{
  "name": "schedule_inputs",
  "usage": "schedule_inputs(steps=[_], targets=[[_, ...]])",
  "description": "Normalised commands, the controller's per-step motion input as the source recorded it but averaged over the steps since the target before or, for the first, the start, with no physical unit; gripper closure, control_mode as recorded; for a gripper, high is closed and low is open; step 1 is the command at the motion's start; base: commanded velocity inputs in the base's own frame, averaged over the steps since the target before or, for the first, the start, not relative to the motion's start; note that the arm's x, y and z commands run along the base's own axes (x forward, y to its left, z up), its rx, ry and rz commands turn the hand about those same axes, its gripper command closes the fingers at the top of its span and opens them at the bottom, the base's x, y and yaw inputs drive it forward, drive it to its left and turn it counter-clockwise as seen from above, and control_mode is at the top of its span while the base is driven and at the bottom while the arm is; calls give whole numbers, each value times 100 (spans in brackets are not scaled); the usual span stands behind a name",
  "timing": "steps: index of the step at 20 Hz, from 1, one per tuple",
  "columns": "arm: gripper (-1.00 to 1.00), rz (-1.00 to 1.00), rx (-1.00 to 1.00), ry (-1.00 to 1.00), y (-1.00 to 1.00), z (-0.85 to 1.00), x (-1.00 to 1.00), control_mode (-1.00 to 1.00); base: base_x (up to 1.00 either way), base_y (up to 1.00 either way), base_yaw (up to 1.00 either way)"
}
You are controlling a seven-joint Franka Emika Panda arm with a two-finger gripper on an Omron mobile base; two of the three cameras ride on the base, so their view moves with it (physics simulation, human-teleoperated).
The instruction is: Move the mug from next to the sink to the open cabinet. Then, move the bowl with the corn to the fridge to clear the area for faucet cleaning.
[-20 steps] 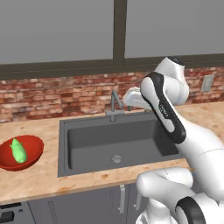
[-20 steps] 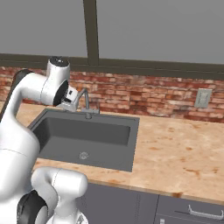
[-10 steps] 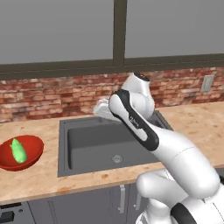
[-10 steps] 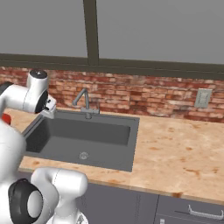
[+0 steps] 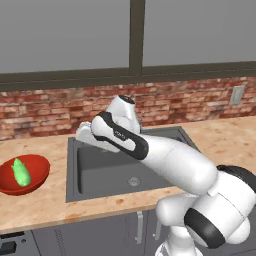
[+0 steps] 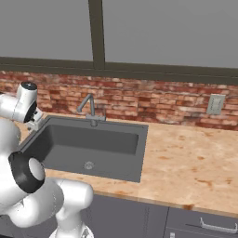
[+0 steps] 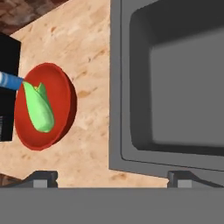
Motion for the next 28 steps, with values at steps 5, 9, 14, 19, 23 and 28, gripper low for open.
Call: schedule_inputs(steps=[5, 9, 14, 19, 23, 28], targets=[[-100, 0, 0, 3, 40, 0, -5, -100, 0, 0, 0], [-100, 6, -1, 0, 56, -29, -32, -100, 0, 0, 0], [-100, 6, 0, 2, 65, -37, -6, -100, 0, 0, 0], [-100, 0, 0, 0, 30, 0, 20, -100, 0, 0, 0], [-100, 0, 0, 1, 7, 0, 33, -100, 0, 0, 0], [-100, 0, 0, 5, 17, -16, 31, -100, 0, 0, 0]])
